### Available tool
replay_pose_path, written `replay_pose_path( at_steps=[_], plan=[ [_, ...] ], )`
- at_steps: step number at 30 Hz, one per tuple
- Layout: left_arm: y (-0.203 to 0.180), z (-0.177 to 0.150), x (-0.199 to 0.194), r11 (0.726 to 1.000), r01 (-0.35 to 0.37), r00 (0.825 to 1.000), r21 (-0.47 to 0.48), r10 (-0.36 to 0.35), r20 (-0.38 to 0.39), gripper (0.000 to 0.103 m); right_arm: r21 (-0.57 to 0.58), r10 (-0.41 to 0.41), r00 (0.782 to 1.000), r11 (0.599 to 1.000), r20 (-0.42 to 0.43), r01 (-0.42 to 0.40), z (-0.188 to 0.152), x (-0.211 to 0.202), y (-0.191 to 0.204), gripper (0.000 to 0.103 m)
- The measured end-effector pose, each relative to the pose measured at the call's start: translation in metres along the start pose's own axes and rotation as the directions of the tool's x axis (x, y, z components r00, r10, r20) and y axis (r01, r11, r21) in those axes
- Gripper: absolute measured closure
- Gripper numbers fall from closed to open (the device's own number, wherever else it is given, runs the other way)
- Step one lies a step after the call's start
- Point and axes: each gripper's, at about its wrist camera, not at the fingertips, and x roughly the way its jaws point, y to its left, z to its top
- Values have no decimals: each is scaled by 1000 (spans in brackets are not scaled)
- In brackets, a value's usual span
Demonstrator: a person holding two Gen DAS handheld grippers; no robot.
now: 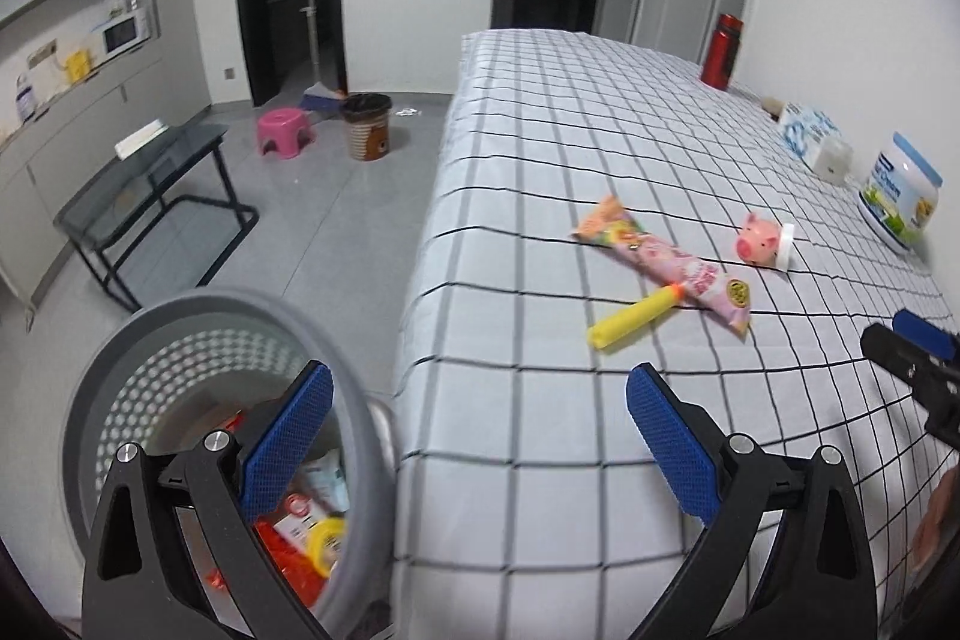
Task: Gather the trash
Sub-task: 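Move both open tools back over the table toward the toys, then grasp the white cap with the right tool while the left tool grasps the yellow dart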
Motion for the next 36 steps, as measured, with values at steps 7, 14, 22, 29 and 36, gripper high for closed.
replay_pose_path(
  at_steps=[7, 14, 22, 29, 36],
  plan=[
    [-22, 12, 21, 1000, 3, 1000, 28, -2, -26, 7, 30, 27, 999, 999, -39, -26, 20, 31, -36, 27],
    [-26, 17, 29, 1000, -5, 999, 28, 6, -39, 7, -31, 29, 998, 999, -55, -30, 41, 67, -45, 27],
    [-27, 14, 36, 999, -18, 998, 32, 20, -62, 7, -70, 48, 995, 996, -92, -54, 51, 100, -50, 27],
    [-30, 15, 38, 999, -18, 998, 37, 20, -65, 7, -106, 62, 993, 992, -97, -73, 62, 110, -48, 28],
    [-30, 13, 39, 999, -17, 997, 37, 19, -70, 7, -144, 90, 990, 984, -111, -106, 62, 115, -39, 50]
  ],
)
